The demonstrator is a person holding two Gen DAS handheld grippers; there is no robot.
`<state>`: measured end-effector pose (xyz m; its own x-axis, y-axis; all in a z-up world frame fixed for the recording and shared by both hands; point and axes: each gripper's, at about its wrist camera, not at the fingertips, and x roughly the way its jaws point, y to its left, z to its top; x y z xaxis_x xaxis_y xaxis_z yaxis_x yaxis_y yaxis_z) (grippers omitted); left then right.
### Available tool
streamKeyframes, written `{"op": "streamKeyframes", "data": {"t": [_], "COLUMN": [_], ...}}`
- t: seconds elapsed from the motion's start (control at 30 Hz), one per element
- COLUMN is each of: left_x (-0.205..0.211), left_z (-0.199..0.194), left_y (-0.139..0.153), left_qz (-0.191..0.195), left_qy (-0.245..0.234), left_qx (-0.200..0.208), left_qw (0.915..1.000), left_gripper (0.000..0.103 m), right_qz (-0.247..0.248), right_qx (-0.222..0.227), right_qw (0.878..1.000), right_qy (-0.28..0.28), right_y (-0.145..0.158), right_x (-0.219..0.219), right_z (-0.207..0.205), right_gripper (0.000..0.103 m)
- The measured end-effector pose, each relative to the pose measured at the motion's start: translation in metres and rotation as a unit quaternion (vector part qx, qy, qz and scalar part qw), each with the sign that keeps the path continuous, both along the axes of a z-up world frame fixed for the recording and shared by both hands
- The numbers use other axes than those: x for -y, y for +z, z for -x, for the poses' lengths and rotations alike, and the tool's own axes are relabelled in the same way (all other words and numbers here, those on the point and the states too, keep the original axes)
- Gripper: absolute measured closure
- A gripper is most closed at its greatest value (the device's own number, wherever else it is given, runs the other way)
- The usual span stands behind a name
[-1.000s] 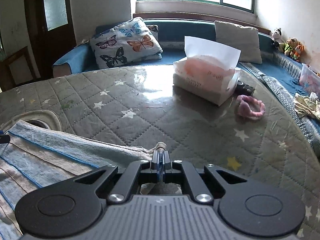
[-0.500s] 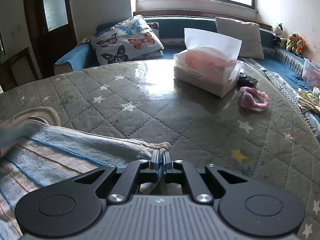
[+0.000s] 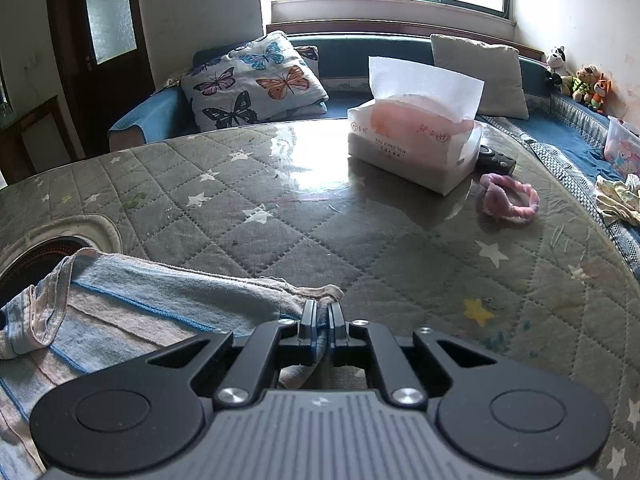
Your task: Fold clothes
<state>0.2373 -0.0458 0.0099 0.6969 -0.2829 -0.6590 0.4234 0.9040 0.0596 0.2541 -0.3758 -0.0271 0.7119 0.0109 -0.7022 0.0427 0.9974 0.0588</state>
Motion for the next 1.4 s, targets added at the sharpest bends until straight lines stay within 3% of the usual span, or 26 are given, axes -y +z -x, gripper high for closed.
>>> {"op": "streamKeyframes", "data": {"t": [0.1,0.13,0.17,0.2,0.4,0.53,0.77,0.97,1.03,1.13,1.17,1.3,1.4], "left_x": [-0.006,-0.007,-0.009,-0.011,-0.025,-0.053,-0.095,-0.107,-0.111,-0.114,-0.114,-0.112,-0.11], "left_z": [-0.003,-0.004,-0.006,-0.007,-0.012,-0.017,-0.031,-0.037,-0.038,-0.041,-0.043,-0.05,-0.056], "left_y": [-0.002,-0.003,-0.004,-0.004,-0.002,0.013,0.016,0.005,0.005,0.004,0.003,-0.003,-0.007], "left_qz": [0.0,0.0,0.0,0.0,0.0,0.007,-0.004,-0.016,-0.012,-0.007,-0.007,-0.009,-0.011], "left_qy": [0.008,0.011,0.014,0.017,0.045,0.109,0.181,0.197,0.201,0.201,0.199,0.192,0.187], "left_qx": [-0.001,-0.001,-0.002,-0.002,0.008,0.039,0.038,0.023,0.018,0.011,0.008,0.0,-0.007], "left_qw": [1.0,0.9999,0.9999,0.9999,0.9989,0.9932,0.9828,0.98,0.9794,0.9795,0.9799,0.9813,0.9823], "left_gripper": [0.062,0.069,0.086,0.092,0.101,0.101,0.101,0.097,0.097,0.08,0.065,0.062,0.062], "right_qz": [0.001,0.001,0.003,0.004,0.004,0.008,-0.017,-0.024,-0.023,-0.026,-0.022,-0.021,-0.021], "right_qx": [0.0,-0.001,-0.001,-0.002,-0.001,0.006,0.006,0.003,0.006,0.0,-0.004,-0.02,-0.026], "right_qw": [1.0,1.0,1.0,1.0,1.0,1.0,1.0,1.0,1.0,0.999,0.999,0.999,0.998], "right_qy": [0.001,0.001,0.003,0.004,0.012,0.019,0.012,0.007,0.014,0.03,0.033,0.04,0.044], "right_y": [0.0,0.0,0.0,0.001,0.005,0.011,0.019,0.02,0.022,0.019,0.017,0.007,0.002], "right_x": [0.0,0.0,-0.001,-0.001,-0.005,-0.012,-0.009,-0.003,-0.005,-0.011,-0.014,-0.02,-0.025], "right_z": [0.0,0.0,0.0,-0.001,-0.005,-0.011,-0.021,-0.021,-0.021,-0.025,-0.028,-0.035,-0.037], "right_gripper": [0.097,0.097,0.097,0.097,0.101,0.101,0.1,0.088,0.079,0.071,0.071,0.071,0.077]}}
